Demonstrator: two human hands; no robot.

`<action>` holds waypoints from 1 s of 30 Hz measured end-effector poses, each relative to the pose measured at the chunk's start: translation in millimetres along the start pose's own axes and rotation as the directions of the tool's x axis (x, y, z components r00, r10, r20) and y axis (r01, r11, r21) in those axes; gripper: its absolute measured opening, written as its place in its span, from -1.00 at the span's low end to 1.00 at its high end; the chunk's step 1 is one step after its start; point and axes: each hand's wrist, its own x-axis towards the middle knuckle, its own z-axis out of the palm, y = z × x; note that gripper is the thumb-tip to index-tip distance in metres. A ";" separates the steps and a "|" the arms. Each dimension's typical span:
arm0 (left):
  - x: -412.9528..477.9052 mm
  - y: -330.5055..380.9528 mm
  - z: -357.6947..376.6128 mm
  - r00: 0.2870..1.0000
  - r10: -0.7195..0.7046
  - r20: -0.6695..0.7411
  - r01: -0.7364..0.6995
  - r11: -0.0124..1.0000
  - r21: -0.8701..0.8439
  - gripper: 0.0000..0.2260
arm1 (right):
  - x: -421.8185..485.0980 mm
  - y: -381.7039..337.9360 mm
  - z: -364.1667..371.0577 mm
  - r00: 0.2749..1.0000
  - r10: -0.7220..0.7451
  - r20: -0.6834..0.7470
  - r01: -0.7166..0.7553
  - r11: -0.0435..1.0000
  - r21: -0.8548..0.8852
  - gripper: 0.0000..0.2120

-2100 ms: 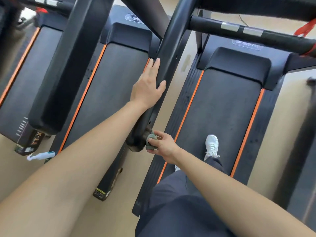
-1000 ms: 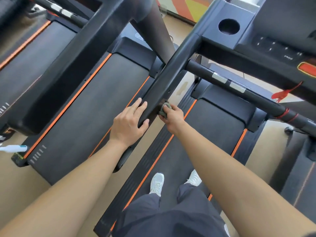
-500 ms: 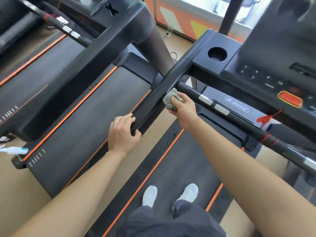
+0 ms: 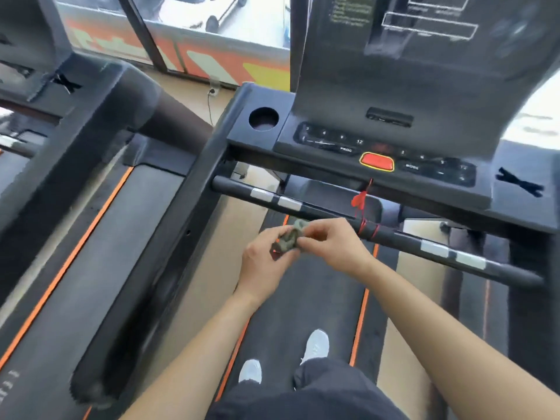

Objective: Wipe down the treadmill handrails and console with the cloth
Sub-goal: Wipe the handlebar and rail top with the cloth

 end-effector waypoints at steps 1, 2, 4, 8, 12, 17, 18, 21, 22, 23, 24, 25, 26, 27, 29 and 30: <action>1.3 3.7 6.6 0.999 -0.024 0.041 0.025 0.999 -0.026 -0.67 | -7.9 6.9 -10.4 1.000 0.016 -0.011 -0.016 1.000 0.015 -0.96; 3.1 8.0 13.0 0.995 -0.046 0.086 0.050 0.998 -0.043 -0.71 | -16.0 13.8 -21.3 0.999 0.034 -0.027 -0.033 0.999 0.028 -0.95; 8.8 17.1 26.5 0.986 -0.062 0.157 0.069 0.997 -0.040 -0.82 | -32.6 25.5 -41.7 0.997 0.066 -0.030 -0.065 0.997 0.046 -0.85; 17.8 34.2 61.5 0.962 -0.067 0.266 0.080 0.996 -0.037 -0.92 | -61.2 44.8 -73.1 0.993 0.088 -0.083 -0.091 0.996 -0.028 -0.73; 22.9 41.3 96.5 0.960 -0.107 0.259 0.125 0.991 -0.053 -0.86 | -83.0 61.4 -95.0 0.941 0.122 -0.317 -0.131 0.991 -0.007 -0.88; 40.7 49.7 122.7 0.921 -0.036 0.387 -0.022 0.989 0.144 -0.94 | -95.2 77.0 -119.6 0.835 0.200 -0.513 -0.211 0.977 0.039 -0.84; 46.5 52.8 127.1 0.915 0.006 0.404 -0.098 0.974 0.206 -0.94 | -92.5 79.0 -123.4 0.813 0.214 -0.542 -0.235 0.972 0.031 -0.85; 68.4 61.4 139.8 0.892 0.115 0.437 -0.294 0.882 0.368 -0.88 | -76.4 82.1 -136.2 0.740 0.211 -0.638 -0.294 0.955 -0.025 -0.89; 76.9 61.9 143.8 0.881 0.128 0.455 -0.333 0.851 0.406 -0.84 | -69.6 82.7 -140.3 0.719 0.204 -0.664 -0.316 0.947 -0.051 -0.90; 84.5 63.2 146.5 0.871 0.128 0.475 -0.357 0.828 0.432 -0.78 | -62.2 83.3 -143.5 0.703 0.199 -0.683 -0.343 0.936 -0.081 -0.91; 91.6 64.0 148.2 0.865 0.123 0.487 -0.367 0.817 0.445 -0.70 | -54.6 84.7 -145.9 0.689 0.195 -0.698 -0.375 0.920 -0.112 -0.92; 98.2 64.0 149.2 0.858 0.129 0.497 -0.378 0.814 0.441 -0.61 | -47.0 87.4 -147.7 0.674 0.190 -0.714 -0.402 0.905 -0.138 -0.93; 104.7 63.2 149.4 0.844 0.132 0.520 -0.387 0.821 0.419 -0.54 | -40.6 90.8 -148.9 0.652 0.193 -0.733 -0.425 0.894 -0.143 -0.94; 110.2 62.7 149.2 0.813 0.123 0.569 -0.396 0.833 0.386 -0.48 | -35.7 94.9 -150.0 0.631 0.205 -0.748 -0.441 0.888 -0.128 -0.93; 118.1 61.6 148.7 0.701 0.078 0.709 -0.436 0.834 0.338 -0.47 | -30.2 99.9 -150.0 0.621 0.252 -0.742 -0.462 0.883 -0.086 -0.79; 122.7 58.9 149.1 0.653 0.077 0.753 -0.479 0.813 0.332 -0.48 | -29.3 101.3 -148.2 0.642 0.279 -0.714 -0.470 0.879 -0.079 -0.67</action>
